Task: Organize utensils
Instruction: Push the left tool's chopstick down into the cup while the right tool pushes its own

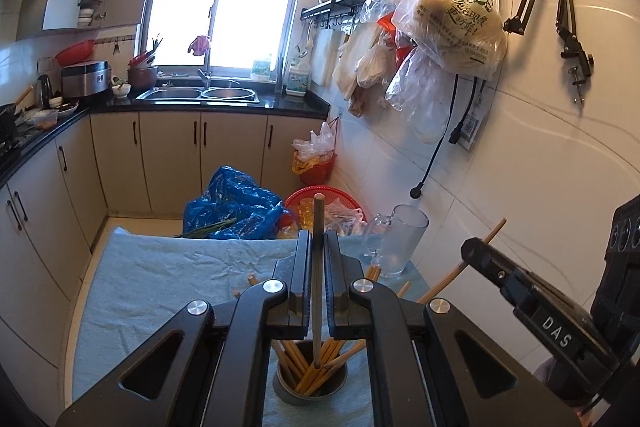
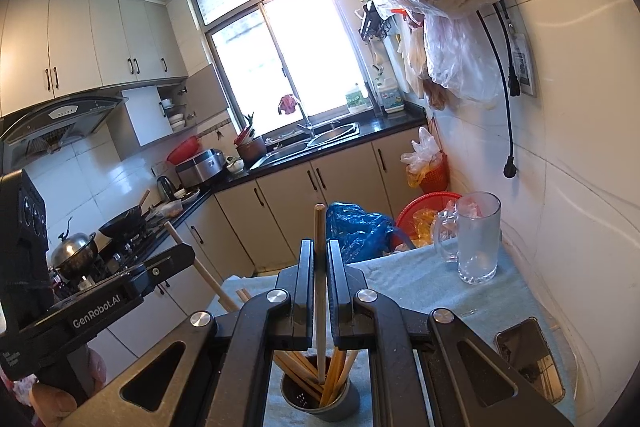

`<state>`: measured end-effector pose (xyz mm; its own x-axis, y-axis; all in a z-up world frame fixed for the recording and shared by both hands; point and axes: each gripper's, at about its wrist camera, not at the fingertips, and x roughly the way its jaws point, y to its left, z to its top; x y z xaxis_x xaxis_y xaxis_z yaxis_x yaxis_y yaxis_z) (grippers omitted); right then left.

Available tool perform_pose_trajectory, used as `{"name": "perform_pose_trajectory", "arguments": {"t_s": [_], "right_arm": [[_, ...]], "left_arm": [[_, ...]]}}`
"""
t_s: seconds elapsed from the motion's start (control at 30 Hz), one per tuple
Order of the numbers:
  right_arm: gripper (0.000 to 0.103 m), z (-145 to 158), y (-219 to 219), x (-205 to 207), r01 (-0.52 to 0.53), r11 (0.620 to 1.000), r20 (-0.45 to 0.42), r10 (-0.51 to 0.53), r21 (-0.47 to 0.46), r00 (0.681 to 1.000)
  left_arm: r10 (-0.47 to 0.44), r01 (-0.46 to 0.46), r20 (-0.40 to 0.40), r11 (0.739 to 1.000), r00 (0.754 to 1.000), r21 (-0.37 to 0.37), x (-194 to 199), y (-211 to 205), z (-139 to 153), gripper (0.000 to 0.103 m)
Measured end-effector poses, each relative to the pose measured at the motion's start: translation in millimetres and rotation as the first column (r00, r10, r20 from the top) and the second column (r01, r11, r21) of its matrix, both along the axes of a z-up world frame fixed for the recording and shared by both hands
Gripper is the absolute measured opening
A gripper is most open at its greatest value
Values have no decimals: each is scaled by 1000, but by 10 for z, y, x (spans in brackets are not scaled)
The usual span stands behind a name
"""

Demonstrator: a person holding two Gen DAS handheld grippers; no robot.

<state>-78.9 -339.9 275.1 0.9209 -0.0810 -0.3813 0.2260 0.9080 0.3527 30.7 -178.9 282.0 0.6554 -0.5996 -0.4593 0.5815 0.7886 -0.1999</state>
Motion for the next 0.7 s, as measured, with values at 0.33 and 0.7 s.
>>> {"name": "perform_pose_trajectory", "arguments": {"t_s": [0.33,0.7], "right_arm": [[7,-167,33,105,-8,1000,-49,7,-22,999],[7,-663,11,276,-32,999,-153,35,26,988]], "left_arm": [[-2,3,-35,999,999,48,-21,-39,-209,5],[6,3,-87,995,996,100,-132,47,-615,5]]}}
